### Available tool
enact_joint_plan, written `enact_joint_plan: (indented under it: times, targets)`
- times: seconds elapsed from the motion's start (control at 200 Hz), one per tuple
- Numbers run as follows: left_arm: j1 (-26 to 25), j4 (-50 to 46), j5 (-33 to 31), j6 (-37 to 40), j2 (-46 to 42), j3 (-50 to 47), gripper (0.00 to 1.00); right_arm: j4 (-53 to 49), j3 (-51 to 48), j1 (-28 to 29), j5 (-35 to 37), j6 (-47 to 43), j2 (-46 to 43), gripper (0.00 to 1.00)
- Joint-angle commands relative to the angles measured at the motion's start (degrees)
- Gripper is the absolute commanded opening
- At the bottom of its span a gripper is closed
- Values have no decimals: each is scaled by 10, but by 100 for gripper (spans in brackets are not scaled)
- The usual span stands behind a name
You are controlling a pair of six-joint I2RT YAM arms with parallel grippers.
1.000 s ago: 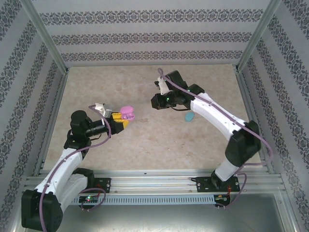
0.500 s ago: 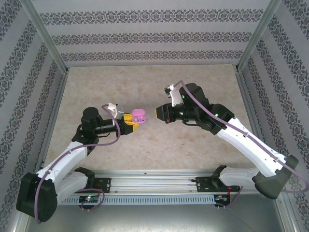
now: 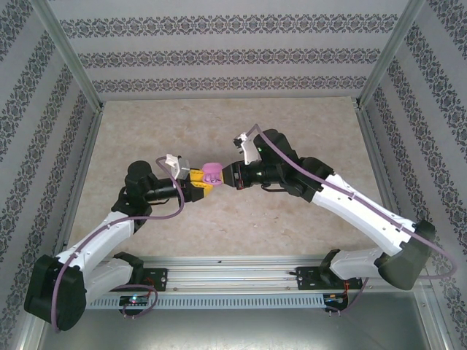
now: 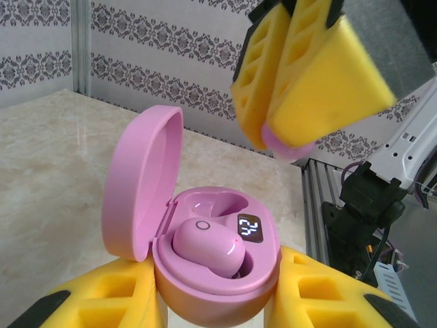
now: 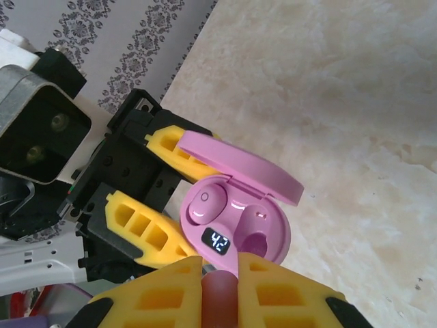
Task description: Insert the wireless bluetooth earbuds into the charging case
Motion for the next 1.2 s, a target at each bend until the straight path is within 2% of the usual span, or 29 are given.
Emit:
enact_joint_plan:
  times: [0.0,0.57,1.194]
  targets:
    - [-8,25,3,9,-13,6,23,20,1,7,-19,5,17,14]
    - [-10,24,5,4,-21,-2,23,39,8,16,-20,14,32,14]
    - [-13,14,4,3,-26,2,23,40,42,17,16,-16,57,14]
